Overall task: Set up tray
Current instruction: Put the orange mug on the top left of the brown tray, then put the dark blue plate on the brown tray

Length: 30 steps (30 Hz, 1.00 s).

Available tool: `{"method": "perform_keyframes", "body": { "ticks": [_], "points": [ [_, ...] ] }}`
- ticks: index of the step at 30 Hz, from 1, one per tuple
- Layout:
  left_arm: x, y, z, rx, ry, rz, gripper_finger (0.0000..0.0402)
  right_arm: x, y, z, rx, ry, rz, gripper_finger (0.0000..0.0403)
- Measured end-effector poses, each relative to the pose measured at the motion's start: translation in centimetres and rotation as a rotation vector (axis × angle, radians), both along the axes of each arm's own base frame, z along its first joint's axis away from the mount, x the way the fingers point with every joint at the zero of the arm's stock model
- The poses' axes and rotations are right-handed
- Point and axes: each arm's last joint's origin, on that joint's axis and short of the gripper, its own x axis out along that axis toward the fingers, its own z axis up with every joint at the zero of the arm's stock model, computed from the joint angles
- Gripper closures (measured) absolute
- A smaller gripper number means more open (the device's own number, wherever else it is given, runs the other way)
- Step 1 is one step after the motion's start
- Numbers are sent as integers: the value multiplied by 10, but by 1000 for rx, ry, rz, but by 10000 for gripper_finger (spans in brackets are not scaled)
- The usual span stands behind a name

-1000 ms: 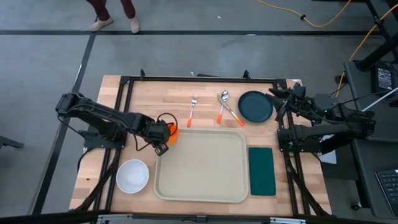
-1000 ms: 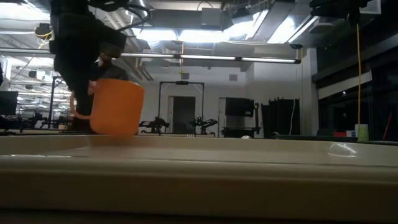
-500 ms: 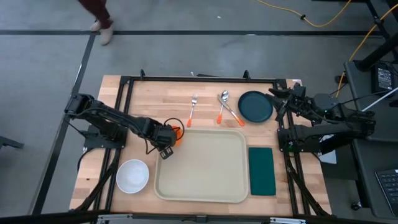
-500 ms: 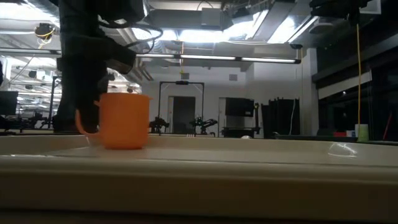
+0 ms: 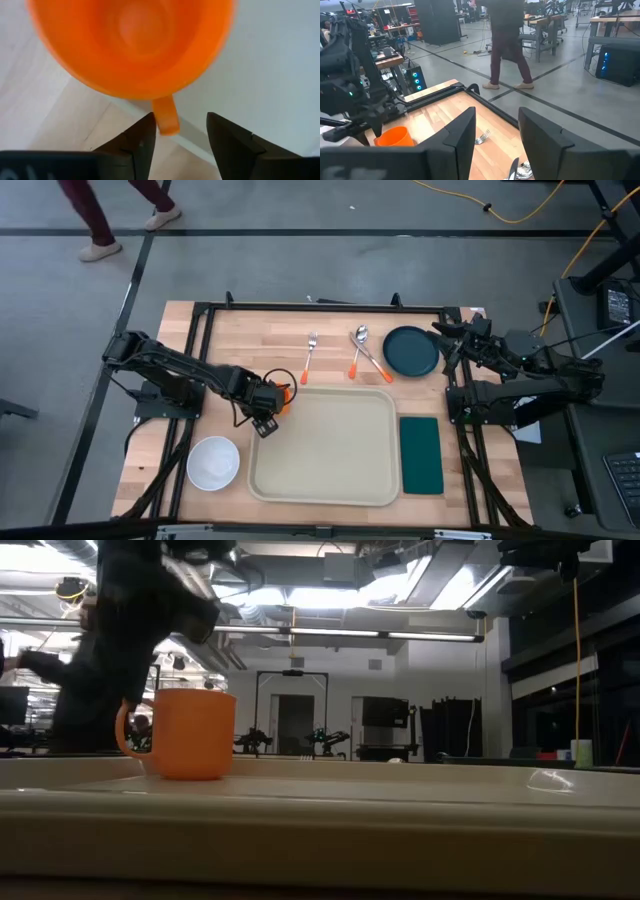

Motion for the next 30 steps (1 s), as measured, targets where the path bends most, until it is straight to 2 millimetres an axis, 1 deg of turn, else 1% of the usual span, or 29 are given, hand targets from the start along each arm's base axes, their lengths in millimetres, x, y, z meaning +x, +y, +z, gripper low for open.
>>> {"method": "perform_keyframes", "body": {
  "ticks": [5,8,10,12,15,18,21,24,27,30],
  "points": [
    [-6,5,33,35,61,6,224,1,0,-2,-1,26,0,249],
    [-13,9,55,124,127,3,227,3,0,-10,17,102,-13,249],
    [-18,12,70,208,150,4,228,6,0,-19,53,186,-41,249],
    [-20,15,85,300,141,19,228,9,-1,-33,106,305,-73,249],
    [-21,19,107,433,94,47,226,16,-2,-53,202,461,-126,249],
    [-18,22,123,535,18,81,227,27,-3,-73,281,587,-131,248],
    [-16,27,135,590,-36,119,229,41,-5,-92,369,678,-120,235],
    [-13,32,142,617,-79,140,228,54,-10,-111,458,761,-132,200],
    [-10,36,146,634,-111,147,226,65,-18,-131,565,835,-227,162],
    [-6,39,147,639,-143,140,228,77,-29,-148,625,911,-305,139]
  ]
}}
